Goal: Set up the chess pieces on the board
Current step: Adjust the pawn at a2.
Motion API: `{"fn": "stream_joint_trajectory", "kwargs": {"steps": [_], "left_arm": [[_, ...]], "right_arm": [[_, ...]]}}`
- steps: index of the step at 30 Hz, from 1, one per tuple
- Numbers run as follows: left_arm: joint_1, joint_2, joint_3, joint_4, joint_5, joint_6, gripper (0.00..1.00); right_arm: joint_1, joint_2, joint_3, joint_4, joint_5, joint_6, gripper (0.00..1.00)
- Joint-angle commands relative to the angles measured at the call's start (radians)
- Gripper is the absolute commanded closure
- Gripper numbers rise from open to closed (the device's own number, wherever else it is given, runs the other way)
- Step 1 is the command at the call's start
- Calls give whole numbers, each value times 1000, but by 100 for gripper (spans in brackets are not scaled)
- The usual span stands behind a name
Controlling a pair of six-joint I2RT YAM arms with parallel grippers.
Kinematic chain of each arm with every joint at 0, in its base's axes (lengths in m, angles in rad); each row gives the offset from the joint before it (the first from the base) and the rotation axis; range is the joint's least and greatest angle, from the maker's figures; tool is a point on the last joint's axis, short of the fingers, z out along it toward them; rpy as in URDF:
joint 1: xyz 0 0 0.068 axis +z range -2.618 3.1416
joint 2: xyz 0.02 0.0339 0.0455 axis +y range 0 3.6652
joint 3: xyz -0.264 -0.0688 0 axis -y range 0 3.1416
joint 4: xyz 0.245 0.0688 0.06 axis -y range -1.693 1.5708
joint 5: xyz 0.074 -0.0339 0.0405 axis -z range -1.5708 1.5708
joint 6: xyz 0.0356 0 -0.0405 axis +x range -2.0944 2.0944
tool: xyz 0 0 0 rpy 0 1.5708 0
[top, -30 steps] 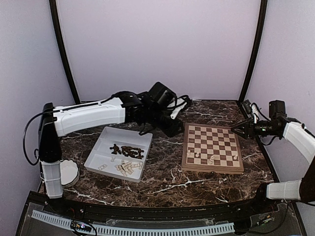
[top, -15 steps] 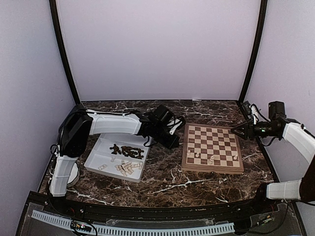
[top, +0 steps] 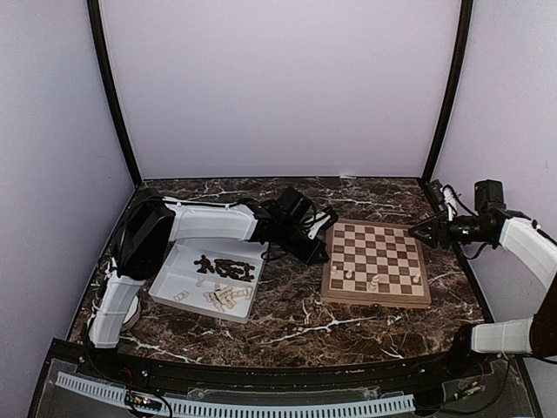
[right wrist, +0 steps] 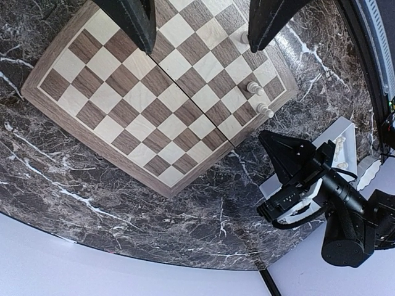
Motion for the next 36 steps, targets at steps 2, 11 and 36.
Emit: {"fn": "stream_joint_trajectory", "kwargs": {"steps": [2,11,36], "left_arm": [[-18,18,34,16,35,-3,100],[-41,50,75,-12,45,15,100],[-31,-92,77,-122,-244,10,92]], "right_arm": [[-3,-1,-9,27,3,-12,48],[-3,22,-7,24,0,-18,48],[-3,21,-9,22,0,-20,48]]}}
